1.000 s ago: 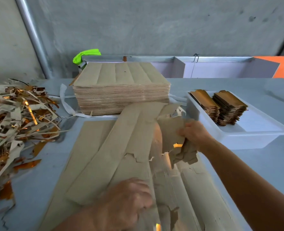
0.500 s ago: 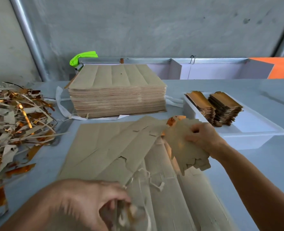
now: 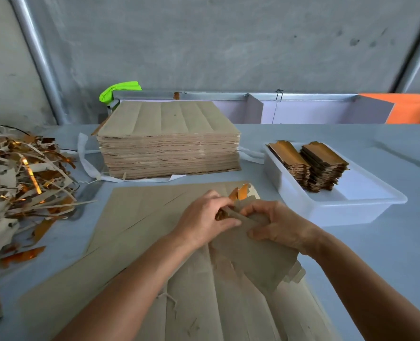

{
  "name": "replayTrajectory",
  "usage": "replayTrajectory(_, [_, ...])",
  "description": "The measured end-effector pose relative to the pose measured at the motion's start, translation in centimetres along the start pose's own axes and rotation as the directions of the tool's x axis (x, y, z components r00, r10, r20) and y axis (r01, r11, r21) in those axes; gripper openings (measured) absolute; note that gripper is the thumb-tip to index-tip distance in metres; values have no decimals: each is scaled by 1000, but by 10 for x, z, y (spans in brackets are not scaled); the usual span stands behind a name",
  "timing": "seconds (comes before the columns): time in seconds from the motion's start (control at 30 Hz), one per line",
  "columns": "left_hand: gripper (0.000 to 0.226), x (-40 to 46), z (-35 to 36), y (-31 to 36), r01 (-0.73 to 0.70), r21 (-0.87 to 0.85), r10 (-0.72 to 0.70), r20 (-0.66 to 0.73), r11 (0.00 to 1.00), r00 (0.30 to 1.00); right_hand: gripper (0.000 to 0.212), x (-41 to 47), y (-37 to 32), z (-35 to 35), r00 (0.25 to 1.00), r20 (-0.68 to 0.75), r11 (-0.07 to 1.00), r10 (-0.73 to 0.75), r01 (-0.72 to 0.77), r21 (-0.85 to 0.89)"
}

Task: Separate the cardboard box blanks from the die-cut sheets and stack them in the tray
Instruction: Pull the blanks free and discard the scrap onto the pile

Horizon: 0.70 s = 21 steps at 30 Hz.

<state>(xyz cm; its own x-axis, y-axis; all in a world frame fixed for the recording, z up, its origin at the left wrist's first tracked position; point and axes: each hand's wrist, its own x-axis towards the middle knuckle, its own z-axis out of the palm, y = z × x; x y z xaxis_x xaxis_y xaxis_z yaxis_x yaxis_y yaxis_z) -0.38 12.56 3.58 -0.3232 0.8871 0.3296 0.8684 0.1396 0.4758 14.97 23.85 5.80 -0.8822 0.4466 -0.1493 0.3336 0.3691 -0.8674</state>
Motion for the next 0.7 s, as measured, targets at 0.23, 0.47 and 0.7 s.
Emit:
replayTrajectory(0.23, [16,9,5,-12,66,-100,-76,-96,993,992,17,2,7,5,998,-65,999,-3,0,-47])
replayTrajectory(0.47, [26,16,3,-30,336,-342,-451,-351,878,821,13,11,11,9,893,-443,996,84,-91,5])
replayTrajectory(0.7, [29,10,-12,-36,176,-731,-609,-381,660,696,40,-9,18,-13,679,-732,986,43,-146,-78])
